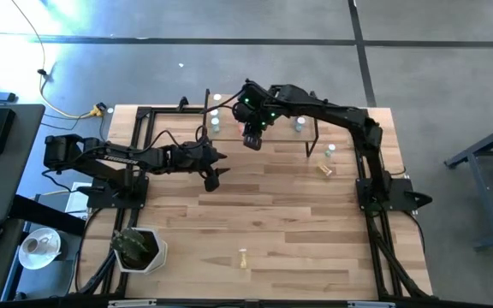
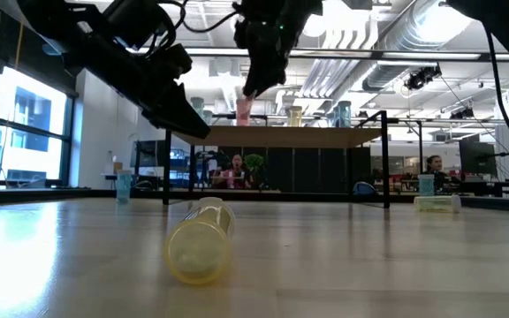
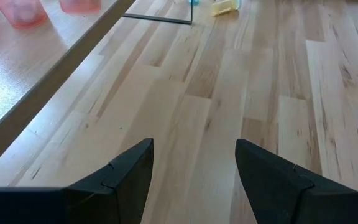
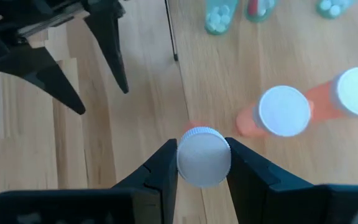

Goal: Pick and place medicine bottles onto shelf by color
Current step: Put the pink pill bottle on the shelf

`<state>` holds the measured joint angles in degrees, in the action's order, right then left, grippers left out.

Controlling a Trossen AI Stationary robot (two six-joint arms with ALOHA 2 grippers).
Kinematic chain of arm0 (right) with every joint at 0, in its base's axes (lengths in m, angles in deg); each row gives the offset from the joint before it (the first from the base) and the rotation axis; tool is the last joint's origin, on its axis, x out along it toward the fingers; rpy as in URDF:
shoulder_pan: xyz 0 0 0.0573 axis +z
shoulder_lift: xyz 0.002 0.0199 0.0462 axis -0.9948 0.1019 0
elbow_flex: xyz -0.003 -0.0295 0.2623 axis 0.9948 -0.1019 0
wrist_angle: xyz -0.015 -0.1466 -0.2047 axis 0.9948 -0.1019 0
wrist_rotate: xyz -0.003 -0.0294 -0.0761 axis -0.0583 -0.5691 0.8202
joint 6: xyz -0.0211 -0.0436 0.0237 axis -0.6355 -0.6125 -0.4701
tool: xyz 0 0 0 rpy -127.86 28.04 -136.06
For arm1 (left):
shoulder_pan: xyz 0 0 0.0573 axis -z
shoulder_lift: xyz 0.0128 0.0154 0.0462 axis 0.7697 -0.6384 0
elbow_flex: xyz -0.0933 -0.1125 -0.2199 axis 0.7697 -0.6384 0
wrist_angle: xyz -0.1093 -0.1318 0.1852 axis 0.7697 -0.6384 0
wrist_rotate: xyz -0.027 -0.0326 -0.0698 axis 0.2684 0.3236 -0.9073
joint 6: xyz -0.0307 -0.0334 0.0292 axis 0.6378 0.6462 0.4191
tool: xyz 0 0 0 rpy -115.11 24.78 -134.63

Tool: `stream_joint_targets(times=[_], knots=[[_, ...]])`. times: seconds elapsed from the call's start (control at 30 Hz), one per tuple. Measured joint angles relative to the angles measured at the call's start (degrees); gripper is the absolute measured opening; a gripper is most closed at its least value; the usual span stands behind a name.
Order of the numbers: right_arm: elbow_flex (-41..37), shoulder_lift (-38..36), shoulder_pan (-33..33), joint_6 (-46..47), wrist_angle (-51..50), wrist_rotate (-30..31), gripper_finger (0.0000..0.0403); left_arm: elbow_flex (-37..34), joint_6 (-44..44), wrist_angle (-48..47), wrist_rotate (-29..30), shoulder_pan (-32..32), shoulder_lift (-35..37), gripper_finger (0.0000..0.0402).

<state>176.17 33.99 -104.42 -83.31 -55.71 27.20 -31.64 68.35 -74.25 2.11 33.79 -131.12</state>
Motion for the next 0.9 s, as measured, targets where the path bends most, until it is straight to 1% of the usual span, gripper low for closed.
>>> stream_joint_targets(times=[0.6, 0.73, 0.9], knots=[[0.0, 1.59, -1.7, -0.63, 1.87, -0.15, 0.0099, 0.0, -0.02, -0.16, -0.11, 0.0, 0.0, 0.0218], [0.0, 1.61, -1.7, -1.07, 1.81, -1.63, 0.0099, 0.0, -0.02, -0.17, -0.09, 0.0, 0.0, 0.0218], [0.0, 1.61, -1.86, -1.07, 1.82, -1.77, 0.0099, 0.0, 0.0, -0.17, -0.09, 0.0, 0.0, 0.0218]])
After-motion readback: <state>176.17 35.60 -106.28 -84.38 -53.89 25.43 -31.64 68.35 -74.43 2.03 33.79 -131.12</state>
